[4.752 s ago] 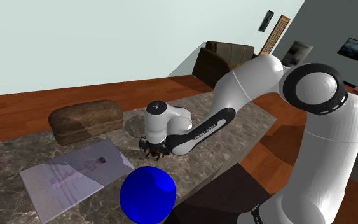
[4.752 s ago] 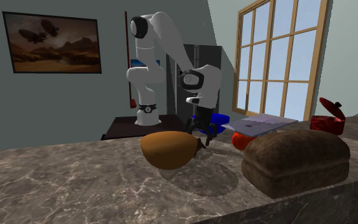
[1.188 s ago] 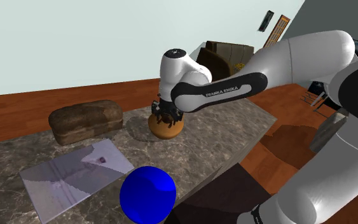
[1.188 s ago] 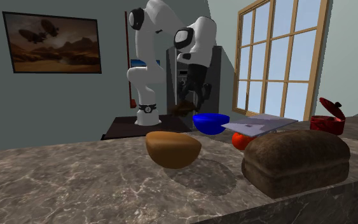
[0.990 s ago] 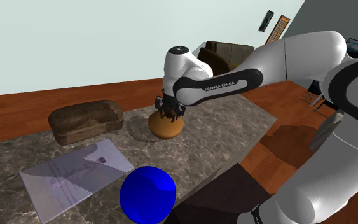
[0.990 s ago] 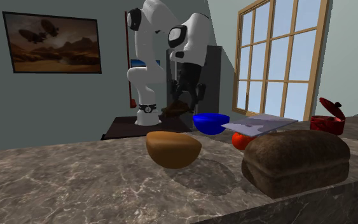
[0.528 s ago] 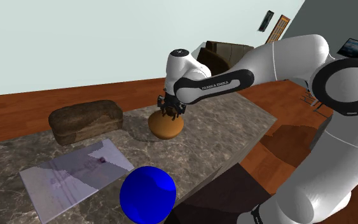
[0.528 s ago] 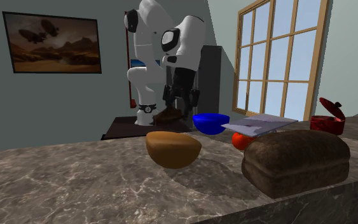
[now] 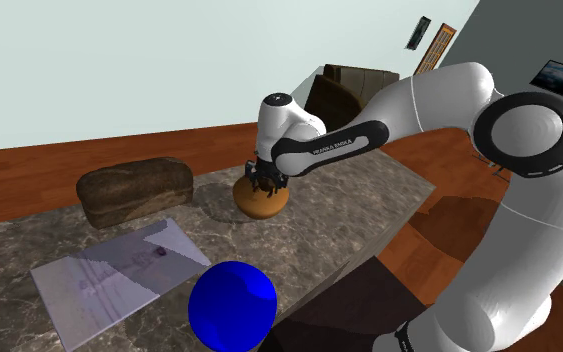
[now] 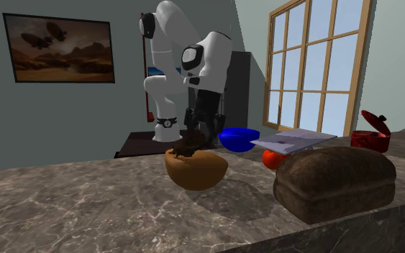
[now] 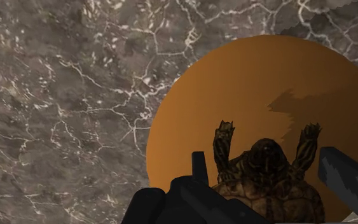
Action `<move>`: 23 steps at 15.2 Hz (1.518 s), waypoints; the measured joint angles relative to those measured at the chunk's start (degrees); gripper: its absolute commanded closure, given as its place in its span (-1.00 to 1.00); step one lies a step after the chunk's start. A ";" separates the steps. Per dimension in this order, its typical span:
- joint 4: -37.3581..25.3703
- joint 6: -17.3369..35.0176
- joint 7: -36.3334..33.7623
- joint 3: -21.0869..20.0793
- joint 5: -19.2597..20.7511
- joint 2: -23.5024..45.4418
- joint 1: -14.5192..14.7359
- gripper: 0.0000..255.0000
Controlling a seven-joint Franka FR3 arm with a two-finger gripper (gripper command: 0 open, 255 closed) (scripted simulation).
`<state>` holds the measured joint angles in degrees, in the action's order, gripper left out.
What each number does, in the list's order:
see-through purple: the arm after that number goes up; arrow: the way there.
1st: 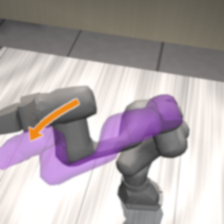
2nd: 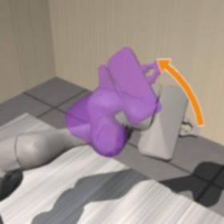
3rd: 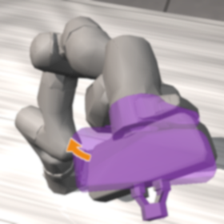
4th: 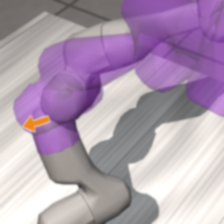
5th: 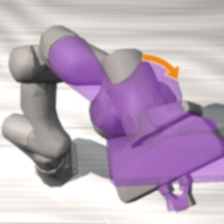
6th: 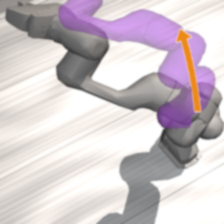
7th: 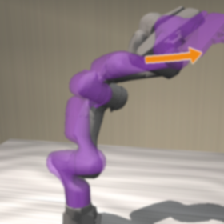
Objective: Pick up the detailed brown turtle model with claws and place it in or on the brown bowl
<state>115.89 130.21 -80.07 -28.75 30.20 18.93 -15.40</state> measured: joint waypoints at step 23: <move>-0.73 -3.12 1.25 -1.46 -2.66 -2.93 -0.03 -1.00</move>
<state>115.16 127.09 -78.82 -30.21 27.54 16.01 -15.43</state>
